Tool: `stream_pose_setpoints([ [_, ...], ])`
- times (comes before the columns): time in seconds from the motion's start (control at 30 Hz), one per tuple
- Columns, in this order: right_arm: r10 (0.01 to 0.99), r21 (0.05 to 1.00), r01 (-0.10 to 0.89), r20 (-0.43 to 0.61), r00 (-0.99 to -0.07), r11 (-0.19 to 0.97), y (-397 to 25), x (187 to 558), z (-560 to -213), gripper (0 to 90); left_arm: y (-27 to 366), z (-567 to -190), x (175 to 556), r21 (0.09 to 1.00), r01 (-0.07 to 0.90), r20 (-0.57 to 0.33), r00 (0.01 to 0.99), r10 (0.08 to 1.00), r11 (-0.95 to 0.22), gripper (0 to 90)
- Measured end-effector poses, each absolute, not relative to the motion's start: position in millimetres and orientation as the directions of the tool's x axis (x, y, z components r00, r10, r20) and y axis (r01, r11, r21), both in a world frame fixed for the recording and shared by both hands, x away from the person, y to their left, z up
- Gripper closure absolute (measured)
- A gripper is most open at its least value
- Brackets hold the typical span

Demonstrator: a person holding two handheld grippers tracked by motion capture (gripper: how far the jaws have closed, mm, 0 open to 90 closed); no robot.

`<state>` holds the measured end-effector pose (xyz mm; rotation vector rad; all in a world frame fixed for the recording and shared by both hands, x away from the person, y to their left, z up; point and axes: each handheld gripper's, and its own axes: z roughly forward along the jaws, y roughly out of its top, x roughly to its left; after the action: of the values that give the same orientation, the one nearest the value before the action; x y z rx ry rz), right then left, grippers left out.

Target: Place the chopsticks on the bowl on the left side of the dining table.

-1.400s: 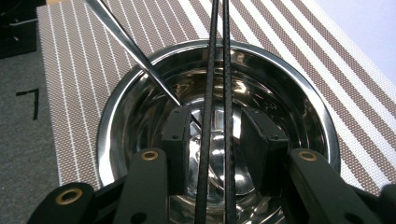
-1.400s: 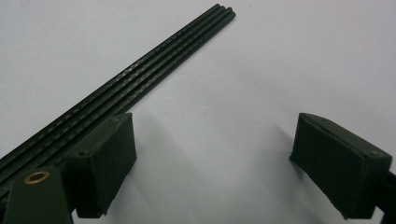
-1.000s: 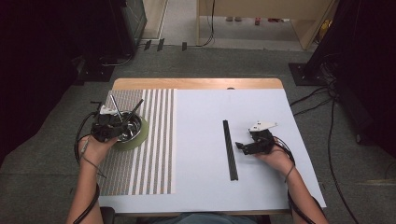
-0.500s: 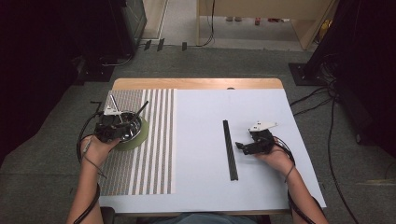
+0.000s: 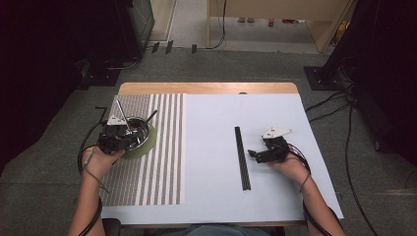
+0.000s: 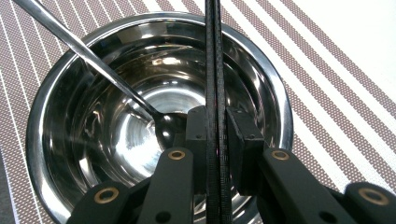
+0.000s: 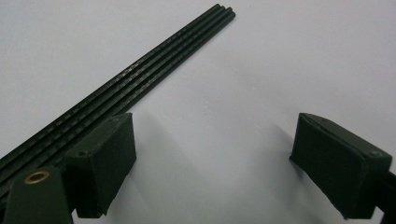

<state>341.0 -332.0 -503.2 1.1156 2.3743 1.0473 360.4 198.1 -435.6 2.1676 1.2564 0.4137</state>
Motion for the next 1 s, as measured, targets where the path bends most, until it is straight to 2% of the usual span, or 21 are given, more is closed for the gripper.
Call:
stream_pose_setpoints([
  [0.03, 0.763, 0.731, 0.531, 0.023, -0.646, 0.428, -332.1, 341.1, -503.2, 13.3, 198.1, -435.7, 360.5, 0.633, 0.679, -0.030, 0.501, 0.865, -0.372, 80.3],
  [0.07, 0.763, 0.731, 0.532, 0.024, -0.646, 0.428, -332.1, 341.1, -503.2, 13.3, 198.0, -435.8, 360.7, 0.640, 0.676, -0.033, 0.499, 0.866, -0.365, 76.2],
  [0.1, 0.763, 0.731, 0.532, 0.024, -0.646, 0.428, -332.0, 341.0, -503.2, 13.3, 197.3, -434.8, 360.2, 0.659, 0.658, -0.018, 0.497, 0.868, -0.364, 68.1],
  [0.17, 0.763, 0.731, 0.532, 0.023, -0.646, 0.428, -332.0, 341.0, -503.2, 13.3, 197.1, -433.6, 359.5, 0.669, 0.651, -0.015, 0.495, 0.869, -0.359, 62.8],
  [0.43, 0.763, 0.731, 0.532, 0.023, -0.646, 0.428, -332.0, 341.0, -503.1, 13.3, 202.0, -423.9, 344.6, 0.725, 0.622, -0.027, 0.455, 0.890, -0.296, 45.8],
  [0.7, 0.762, 0.730, 0.532, 0.023, -0.647, 0.429, -332.1, 341.0, -503.1, 13.3, 206.0, -421.4, 332.1, 0.740, 0.610, -0.011, 0.433, 0.901, -0.284, 39.4],
  [0.77, 0.763, 0.730, 0.532, 0.023, -0.646, 0.429, -332.1, 341.0, -503.1, 13.3, 205.9, -420.6, 326.4, 0.748, 0.596, 0.022, 0.418, 0.908, -0.292, 37.2],
  [1.0, 0.763, 0.731, 0.532, 0.023, -0.646, 0.429, -332.1, 341.0, -503.1, 13.3, 208.4, -421.9, 317.7, 0.751, 0.597, 0.022, 0.404, 0.914, -0.282, 35.5],
])
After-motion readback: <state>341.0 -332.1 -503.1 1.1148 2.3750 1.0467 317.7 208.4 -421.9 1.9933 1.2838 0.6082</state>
